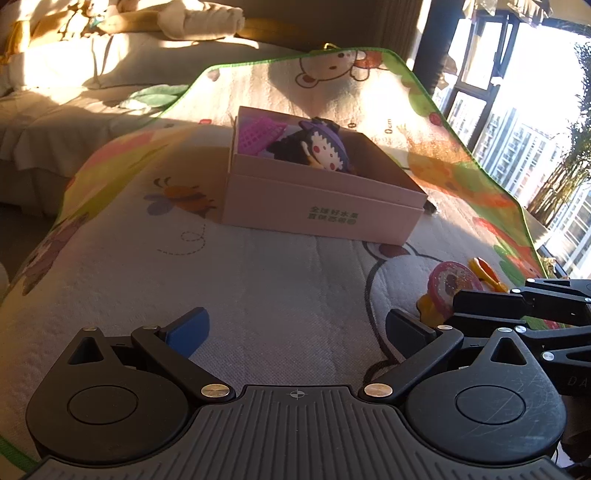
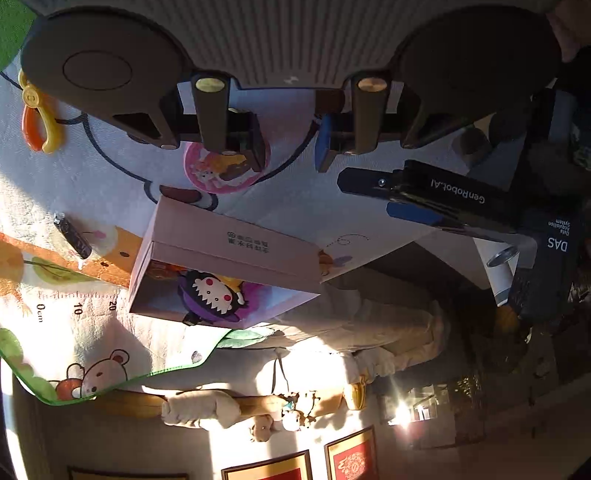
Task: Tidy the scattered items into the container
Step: 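Grasp the clear-wrapped black stick on the mat with the right gripper, then move the left gripper toward the pink-lidded cup toy while the right gripper holds the stick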
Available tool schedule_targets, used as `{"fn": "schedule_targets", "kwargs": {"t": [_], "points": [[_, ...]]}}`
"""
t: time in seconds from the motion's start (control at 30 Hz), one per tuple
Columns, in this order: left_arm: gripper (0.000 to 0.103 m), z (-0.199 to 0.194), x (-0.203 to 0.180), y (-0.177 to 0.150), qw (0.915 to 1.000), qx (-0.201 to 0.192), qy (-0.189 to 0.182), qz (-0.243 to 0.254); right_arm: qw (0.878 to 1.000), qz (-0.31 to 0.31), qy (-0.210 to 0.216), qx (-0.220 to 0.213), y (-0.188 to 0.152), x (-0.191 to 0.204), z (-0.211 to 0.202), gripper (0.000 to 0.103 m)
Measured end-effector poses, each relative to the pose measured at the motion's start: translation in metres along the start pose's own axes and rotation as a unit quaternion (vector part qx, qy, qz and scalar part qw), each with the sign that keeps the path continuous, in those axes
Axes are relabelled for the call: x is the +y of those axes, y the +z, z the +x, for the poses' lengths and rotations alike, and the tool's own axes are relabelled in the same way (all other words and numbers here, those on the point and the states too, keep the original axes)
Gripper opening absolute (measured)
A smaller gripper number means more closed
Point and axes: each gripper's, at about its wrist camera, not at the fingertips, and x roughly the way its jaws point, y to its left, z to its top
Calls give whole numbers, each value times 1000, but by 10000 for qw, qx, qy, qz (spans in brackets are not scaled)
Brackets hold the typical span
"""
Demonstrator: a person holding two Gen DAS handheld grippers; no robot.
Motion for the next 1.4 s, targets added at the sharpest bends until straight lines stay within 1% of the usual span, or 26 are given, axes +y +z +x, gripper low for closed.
{"fn": "schedule_targets", "kwargs": {"t": [0.13,0.2,0.23,0.27,0.3,0.33,0.43,0.57,0.6,0.67,0.7,0.73,0.77,0.87,0.93,0.97,1.07,1.17,1.3,1.37,1.4], "points": [[103,0,1,0,10000,-4,18,11,10000,-45,-61,1,-1,-1,-7,30],[103,1,-2,0,10000,-9,-20,50,9996,176,-86,-215,6,-16,-21,32],[103,2,-4,1,9999,-26,-82,85,9988,292,-165,-368,12,-27,-29,37],[103,3,-7,1,9998,-50,-155,126,9977,348,-325,-488,20,-38,-34,40],[103,4,-11,2,9995,-85,-242,171,9965,351,-516,-554,26,-48,-36,45],[103,4,-16,3,9991,-135,-346,226,9954,307,-733,-541,34,-61,-34,46],[103,9,-31,7,9969,-272,-620,402,9920,218,-1229,-186,56,-108,-7,46],[103,18,-51,10,9932,-309,-892,687,9833,493,-1719,337,71,-173,53,46],[103,19,-55,10,9923,-298,-945,746,9805,551,-1834,444,72,-186,68,46],[103,21,-59,9,9904,-257,-1054,860,9771,714,-1896,642,71,-207,91,46],[103,22,-60,8,9896,-237,-1093,908,9764,804,-1871,722,70,-214,99,42],[103,22,-61,8,9889,-217,-1124,949,9761,845,-1844,777,69,-218,104,24],[103,23,-61,7,9884,-196,-1152,975,9767,836,-1826,760,67,-218,104,22],[103,27,-59,6,9879,-135,-1229,933,9806,768,-1735,502,65,-207,83,20],[103,30,-61,7,9872,-105,-1275,948,9838,755,-1598,316,62,-193,57,20],[103,31,-63,7,9868,-97,-1287,974,9852,747,-1522,252,60,-185,43,16],[103,34,-69,7,9856,-83,-1350,1013,9892,675,-1294,145,47,-159,-2,15],[103,35,-74,6,9848,-73,-1410,1016,9928,598,-1016,225,25,-133,-42,15],[103,34,-79,2,9843,-55,-1415,1054,9944,650,-703,456,-14,-108,-82,15],[103,32,-81,2,9845,-47,-1397,1058,9941,680,-646,543,-34,-102,-96,15],[103,31,-81,2,9846,-48,-1394,1054,9938,651,-694,583,-42,-100,-103,15]]}}
